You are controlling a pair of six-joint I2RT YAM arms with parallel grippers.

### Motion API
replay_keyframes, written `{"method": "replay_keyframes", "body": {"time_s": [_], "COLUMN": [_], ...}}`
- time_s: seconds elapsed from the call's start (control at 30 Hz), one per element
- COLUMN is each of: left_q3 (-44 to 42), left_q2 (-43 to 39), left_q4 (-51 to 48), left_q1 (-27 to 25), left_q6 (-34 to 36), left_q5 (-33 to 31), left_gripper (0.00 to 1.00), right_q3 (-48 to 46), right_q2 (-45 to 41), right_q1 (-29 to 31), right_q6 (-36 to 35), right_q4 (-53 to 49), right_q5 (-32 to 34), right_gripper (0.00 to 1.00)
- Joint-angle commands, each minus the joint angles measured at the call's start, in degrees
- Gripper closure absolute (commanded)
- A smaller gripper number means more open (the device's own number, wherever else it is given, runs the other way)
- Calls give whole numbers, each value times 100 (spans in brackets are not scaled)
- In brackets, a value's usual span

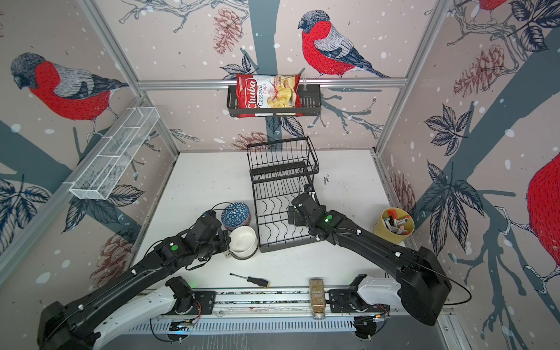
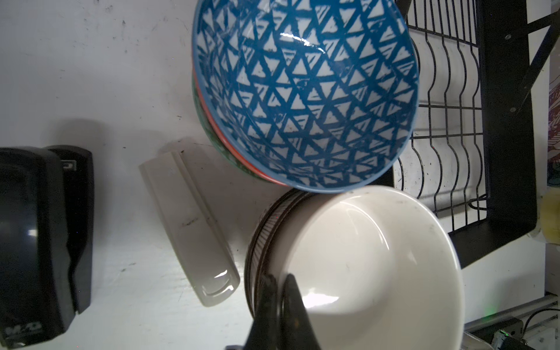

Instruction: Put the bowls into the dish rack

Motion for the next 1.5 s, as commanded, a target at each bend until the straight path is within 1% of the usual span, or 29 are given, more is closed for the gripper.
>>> {"method": "replay_keyframes", "body": {"time_s": [0.0, 0.23, 0.33, 0.43, 0.63, 0.7, 0.87, 1.0, 1.2, 1.47], "left_q3": [35, 3, -12, 12, -1, -14, -22, -30, -91, -134], "left_q2": [-53, -241, -332, -414, -486, -503, -539, -513, -331, 57], "left_q4": [120, 343, 506, 592, 613, 633, 642, 633, 542, 476], "left_q1": [-13, -14, -14, -14, -13, -16, -14, -13, -14, -14], "left_q6": [99, 256, 325, 389, 464, 478, 538, 552, 574, 548], "left_q5": [-5, 171, 273, 337, 335, 359, 336, 326, 259, 257], "left_gripper": [100, 100, 100, 100, 100, 100, 100, 100, 100, 100], "right_q3": [-2, 18, 0, -53, -151, -182, -431, -494, -494, -476], "right_q2": [2, 144, 134, 88, 49, -127, -276, -207, -78, -25], "right_q1": [2, 39, 44, 44, 26, 19, 17, 20, 35, 35], "right_q6": [36, 30, 11, -57, -251, -356, -681, -797, -820, -784], "right_q4": [132, 189, 278, 441, 844, 991, 1557, 1756, 1792, 1748], "right_q5": [-20, -145, -276, -555, -1224, -1494, -2422, -2898, -2933, -2724], "right_gripper": [1, 1, 1, 1, 1, 1, 1, 1, 1, 1]}}
